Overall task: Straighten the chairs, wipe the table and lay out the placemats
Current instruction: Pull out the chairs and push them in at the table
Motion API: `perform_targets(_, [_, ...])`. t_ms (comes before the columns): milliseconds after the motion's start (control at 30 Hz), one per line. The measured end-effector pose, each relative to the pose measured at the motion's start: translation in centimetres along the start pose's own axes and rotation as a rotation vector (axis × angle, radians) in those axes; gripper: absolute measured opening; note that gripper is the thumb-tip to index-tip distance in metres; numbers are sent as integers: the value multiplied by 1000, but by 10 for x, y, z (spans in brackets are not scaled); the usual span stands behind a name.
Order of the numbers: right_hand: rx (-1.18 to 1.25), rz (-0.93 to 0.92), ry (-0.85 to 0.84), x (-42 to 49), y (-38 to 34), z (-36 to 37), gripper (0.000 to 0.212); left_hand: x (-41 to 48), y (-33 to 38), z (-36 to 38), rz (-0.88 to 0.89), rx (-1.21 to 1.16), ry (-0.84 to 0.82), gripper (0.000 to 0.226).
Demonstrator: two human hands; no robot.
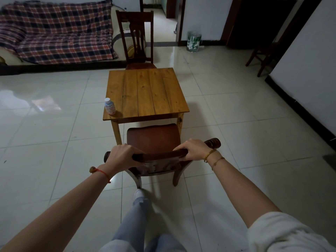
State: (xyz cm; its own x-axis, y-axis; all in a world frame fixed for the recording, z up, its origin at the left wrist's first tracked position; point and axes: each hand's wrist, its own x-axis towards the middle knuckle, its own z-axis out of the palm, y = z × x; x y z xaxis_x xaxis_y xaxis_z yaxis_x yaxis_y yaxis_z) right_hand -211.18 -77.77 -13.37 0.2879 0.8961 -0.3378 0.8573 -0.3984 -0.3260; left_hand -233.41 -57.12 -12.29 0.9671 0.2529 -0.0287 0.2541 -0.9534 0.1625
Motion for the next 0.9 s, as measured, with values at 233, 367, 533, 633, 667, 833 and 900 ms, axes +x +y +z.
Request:
perform_targets(233, [-18,5,8,-1,-3,-2,38,-1,1,-2,6,0,-50,32])
perform_targets(367, [-24,14,8,2,-5,-4,37,1,-4,-5,2,-30,-55,36])
perform_targets(533, [-30,30,18,1,-8,-4,37,1,-7,-2,-1,-40,-57,36])
perform_targets(633, [-27,35,12,-1,-11,-5,37,2,-9,-1,4,-44,-73,37])
perform_targets(667, [-26,37,12,-2,-12,-5,37,3,-8,-2,12,-43,-86,38])
perform_targets(833, [35,54,3,2,-9,-4,42,6,-6,-7,-12,-129,-216,62])
perform_targets(900, [154,56,-14,-2,-11,-11,63,5,-7,-6,-82,-312,-218,69])
